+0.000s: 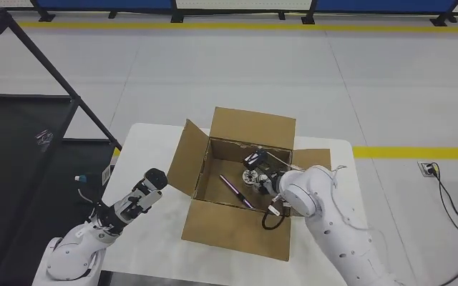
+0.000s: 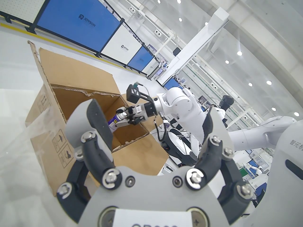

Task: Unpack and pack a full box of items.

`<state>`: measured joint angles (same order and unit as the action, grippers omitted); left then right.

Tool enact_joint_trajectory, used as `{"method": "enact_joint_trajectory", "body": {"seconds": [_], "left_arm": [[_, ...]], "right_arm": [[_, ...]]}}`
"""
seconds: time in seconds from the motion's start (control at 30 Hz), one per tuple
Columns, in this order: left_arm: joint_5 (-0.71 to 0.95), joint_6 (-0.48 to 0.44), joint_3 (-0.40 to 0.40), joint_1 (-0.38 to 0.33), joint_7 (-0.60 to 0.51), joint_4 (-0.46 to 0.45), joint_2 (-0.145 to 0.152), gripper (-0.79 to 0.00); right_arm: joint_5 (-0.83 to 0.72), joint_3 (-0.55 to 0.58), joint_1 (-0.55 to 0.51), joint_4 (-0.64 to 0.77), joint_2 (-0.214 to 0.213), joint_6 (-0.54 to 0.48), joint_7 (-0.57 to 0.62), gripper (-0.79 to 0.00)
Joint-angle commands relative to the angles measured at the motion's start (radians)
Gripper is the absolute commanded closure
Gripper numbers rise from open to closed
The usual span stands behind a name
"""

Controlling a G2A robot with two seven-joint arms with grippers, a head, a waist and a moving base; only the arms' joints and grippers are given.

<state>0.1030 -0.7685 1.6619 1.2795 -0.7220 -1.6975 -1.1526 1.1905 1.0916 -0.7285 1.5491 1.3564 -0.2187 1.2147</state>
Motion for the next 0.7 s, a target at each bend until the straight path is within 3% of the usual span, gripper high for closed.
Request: {"method": "enact_joint_trajectory", "body": {"seconds": [0.0, 0.13, 0.33, 0.5, 0.67], "left_arm": [[0.000, 0.000, 0.000, 0.000, 0.000, 0.000, 0.000, -0.785], [0.000, 0.000, 0.000, 0.000, 0.000, 0.000, 0.000, -0.785], [0.000, 0.000, 0.000, 0.000, 0.000, 0.000, 0.000, -0.785], [0.000, 0.000, 0.000, 0.000, 0.000, 0.000, 0.000, -0.785], [0.000, 0.000, 0.000, 0.000, 0.000, 0.000, 0.000, -0.785]], "right_arm": [[0.008, 0.039, -0.034, 0.100, -0.010, -0.010, 0.032, 0.000], [0.039, 0.126, -0.120, 0.327, -0.028, 0.013, -0.010, 0.000], [0.239, 0.265, -0.246, 0.557, -0.041, 0.201, -0.321, 0.000], [0.301, 0.386, -0.298, 0.508, -0.045, 0.322, -0.488, 0.000], [0.293, 0.498, -0.263, 0.298, -0.054, 0.316, -0.427, 0.000]]}}
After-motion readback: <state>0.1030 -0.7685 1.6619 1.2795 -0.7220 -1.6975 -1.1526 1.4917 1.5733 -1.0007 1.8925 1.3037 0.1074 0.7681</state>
